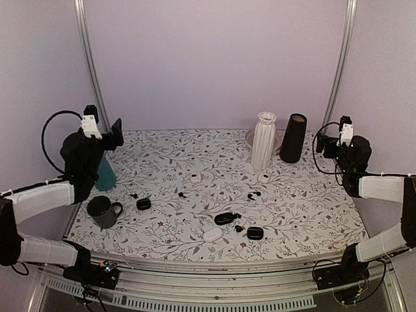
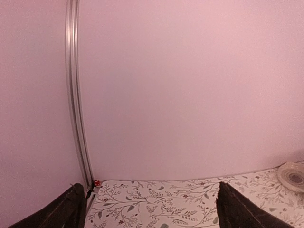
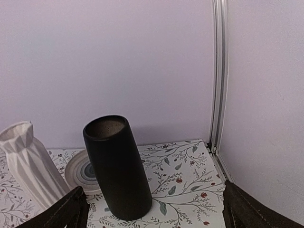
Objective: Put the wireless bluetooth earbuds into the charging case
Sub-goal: Pick up the charging case from the center of the board.
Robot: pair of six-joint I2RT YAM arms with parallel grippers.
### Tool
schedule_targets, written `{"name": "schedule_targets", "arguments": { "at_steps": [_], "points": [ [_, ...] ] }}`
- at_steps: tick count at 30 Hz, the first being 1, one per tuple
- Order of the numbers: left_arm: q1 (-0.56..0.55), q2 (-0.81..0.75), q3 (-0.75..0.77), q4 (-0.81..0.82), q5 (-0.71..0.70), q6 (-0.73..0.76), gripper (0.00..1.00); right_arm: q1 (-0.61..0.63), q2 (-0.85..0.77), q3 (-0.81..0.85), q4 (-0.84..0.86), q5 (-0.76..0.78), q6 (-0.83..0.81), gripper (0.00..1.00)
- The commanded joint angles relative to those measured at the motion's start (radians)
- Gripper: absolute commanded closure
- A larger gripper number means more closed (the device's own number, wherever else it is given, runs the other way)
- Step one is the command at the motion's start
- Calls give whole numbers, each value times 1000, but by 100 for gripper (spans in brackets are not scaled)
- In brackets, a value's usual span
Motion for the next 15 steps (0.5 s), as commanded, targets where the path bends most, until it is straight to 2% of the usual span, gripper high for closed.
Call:
{"name": "schedule_targets", "arguments": {
  "at_steps": [1,3,6,8,10,11,12,13,15],
  "points": [
    [-52,-1,281,-595,69,-179,4,83,-49,184,-422,-15,91,1],
    [-68,44,392,-741,88,-189,4,157,-66,245,-508,50,64,1],
    [-69,97,484,-804,211,-178,4,276,-116,290,-566,134,19,1],
    [-67,122,516,-836,257,-193,4,288,-138,332,-643,168,75,1],
    [-63,145,535,-890,182,-303,4,288,-156,363,-716,185,143,1],
    [-52,155,543,-917,191,-345,4,288,-170,365,-735,182,169,1],
    [-33,165,548,-916,305,-341,4,288,-186,354,-735,188,178,1],
    [-20,180,563,-919,349,-347,4,288,-204,333,-718,216,188,1],
    [-12,209,599,-946,366,-366,4,287,-246,295,-715,332,249,1]
  ]
}}
